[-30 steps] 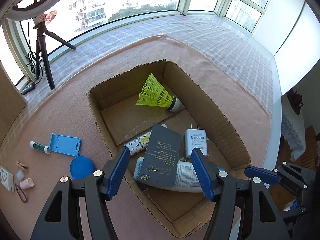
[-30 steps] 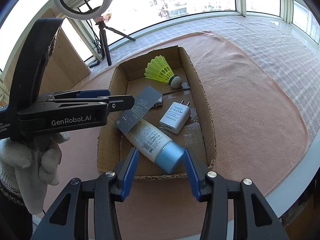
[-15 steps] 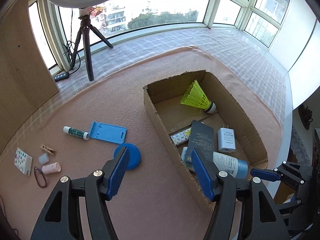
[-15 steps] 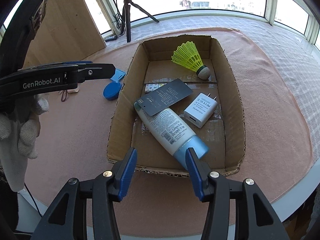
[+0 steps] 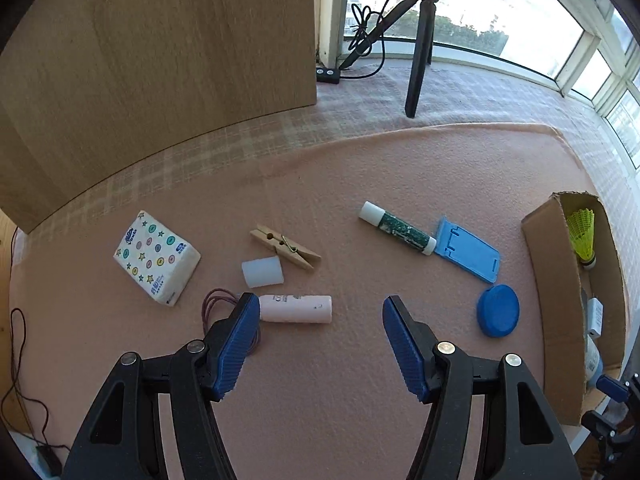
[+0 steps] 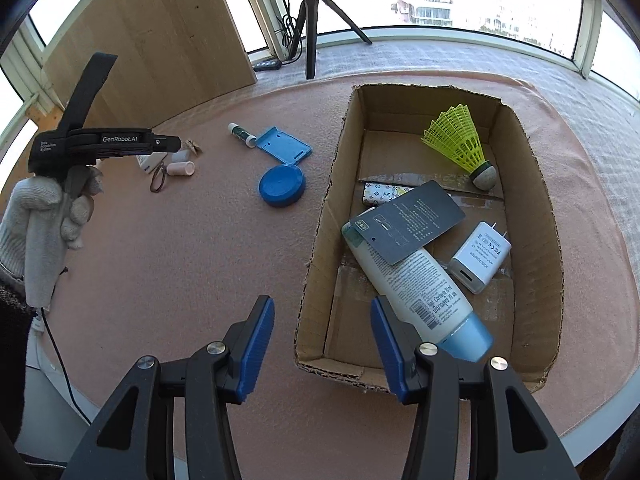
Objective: Organize objects
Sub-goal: 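Move the left tool to the white bottle with grey cap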
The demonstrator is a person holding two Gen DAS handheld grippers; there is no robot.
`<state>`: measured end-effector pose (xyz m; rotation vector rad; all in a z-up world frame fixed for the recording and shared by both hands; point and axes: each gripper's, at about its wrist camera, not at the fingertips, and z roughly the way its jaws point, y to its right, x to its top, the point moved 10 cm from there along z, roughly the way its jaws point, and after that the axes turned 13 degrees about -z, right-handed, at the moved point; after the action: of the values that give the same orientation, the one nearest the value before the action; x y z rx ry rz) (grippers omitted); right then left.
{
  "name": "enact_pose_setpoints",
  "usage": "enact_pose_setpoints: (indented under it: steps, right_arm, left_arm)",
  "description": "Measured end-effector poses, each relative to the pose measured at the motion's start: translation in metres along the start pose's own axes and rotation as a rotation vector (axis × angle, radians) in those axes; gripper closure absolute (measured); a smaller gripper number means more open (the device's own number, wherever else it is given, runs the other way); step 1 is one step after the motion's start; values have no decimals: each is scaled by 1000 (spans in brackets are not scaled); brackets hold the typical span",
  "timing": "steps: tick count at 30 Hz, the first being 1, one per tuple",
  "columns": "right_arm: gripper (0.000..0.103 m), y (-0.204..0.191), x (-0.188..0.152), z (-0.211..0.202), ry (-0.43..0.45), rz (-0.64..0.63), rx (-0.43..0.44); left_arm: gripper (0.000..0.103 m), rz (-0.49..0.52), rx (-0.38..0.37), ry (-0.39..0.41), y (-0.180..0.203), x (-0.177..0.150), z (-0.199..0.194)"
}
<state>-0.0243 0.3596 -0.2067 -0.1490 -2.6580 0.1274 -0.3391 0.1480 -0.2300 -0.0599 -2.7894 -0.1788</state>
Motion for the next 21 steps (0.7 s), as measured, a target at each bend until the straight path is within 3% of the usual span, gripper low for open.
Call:
enact_pose_setpoints:
  steps: [5, 11, 15, 20, 21]
  right_arm:
    - [57, -17, 11, 10, 4, 17, 15]
    - [57, -29, 14, 16, 8, 5, -14]
    - [57, -26, 14, 15, 15, 18, -19]
    - [57, -25, 14, 13, 24, 33, -18]
    - [57, -25, 14, 12, 25, 30, -22]
  left_arm:
    - [36, -71, 11, -44, -31, 24, 26]
    - [36, -105, 2, -52, -40, 47, 46]
    - [54, -123, 16, -79, -41, 55, 64]
    - [61, -128, 17, -98, -40, 55, 80]
    - [67, -127, 11, -106, -39, 54, 83]
